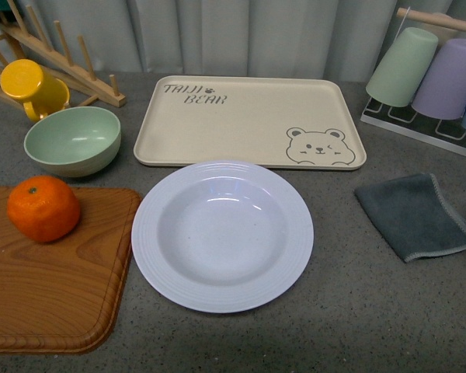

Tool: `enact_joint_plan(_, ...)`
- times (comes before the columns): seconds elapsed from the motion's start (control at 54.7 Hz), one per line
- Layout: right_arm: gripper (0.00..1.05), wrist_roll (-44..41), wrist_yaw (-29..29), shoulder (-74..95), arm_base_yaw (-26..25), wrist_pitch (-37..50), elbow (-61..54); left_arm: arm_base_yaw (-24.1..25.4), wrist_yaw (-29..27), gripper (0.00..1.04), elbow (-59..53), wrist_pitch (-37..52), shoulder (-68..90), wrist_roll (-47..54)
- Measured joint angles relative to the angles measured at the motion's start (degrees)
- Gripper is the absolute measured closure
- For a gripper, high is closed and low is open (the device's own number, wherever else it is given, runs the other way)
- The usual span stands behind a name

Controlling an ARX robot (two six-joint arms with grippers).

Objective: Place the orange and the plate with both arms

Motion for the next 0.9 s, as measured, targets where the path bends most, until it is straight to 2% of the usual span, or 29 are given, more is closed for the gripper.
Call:
enact_joint_plan(0.037, 0.09, 0.00, 0.04, 0.00, 0.00, 0.00, 0.00, 0.85, -1.70, 0.06, 0.04, 0.22, 3.26, -2.80)
enact_joint_plan(0.11, 0.09, 0.00, 0.02, 0.00, 0.00, 0.00, 0.00, 2.45, -1.16, 0.06, 0.13, 4.72, 9.64, -5.73)
enact_joint_plan(0.238, 0.09, 0.00, 0.00, 0.00, 0.00, 0.00, 0.00, 3.04, 1.81, 0.06, 2.75, 17.73, 25.11, -6.82)
enact_joint_plan(0.329, 0.09, 0.00, 0.02, 0.00, 0.00, 0.00, 0.00, 2.91, 4.63, 0.06, 7.41, 22.23, 39.63, -7.19)
enact_joint_plan(0.402, 0.09, 0.00, 0.04, 0.00, 0.00, 0.00, 0.00, 2.45, 7.02, 0.06, 10.51, 23.98, 48.76, -7.28)
enact_joint_plan(0.585, 0.09, 0.00, 0.02, 0.00, 0.00, 0.00, 0.00, 0.26, 8.09, 0.06, 18.05, 29.77, 69.51, -6.97)
enact_joint_plan(0.896, 0.09, 0.00, 0.02, 0.00, 0.00, 0.00, 0.00, -2.73, 8.70, 0.06, 26.73, 31.23, 89.55, -5.07)
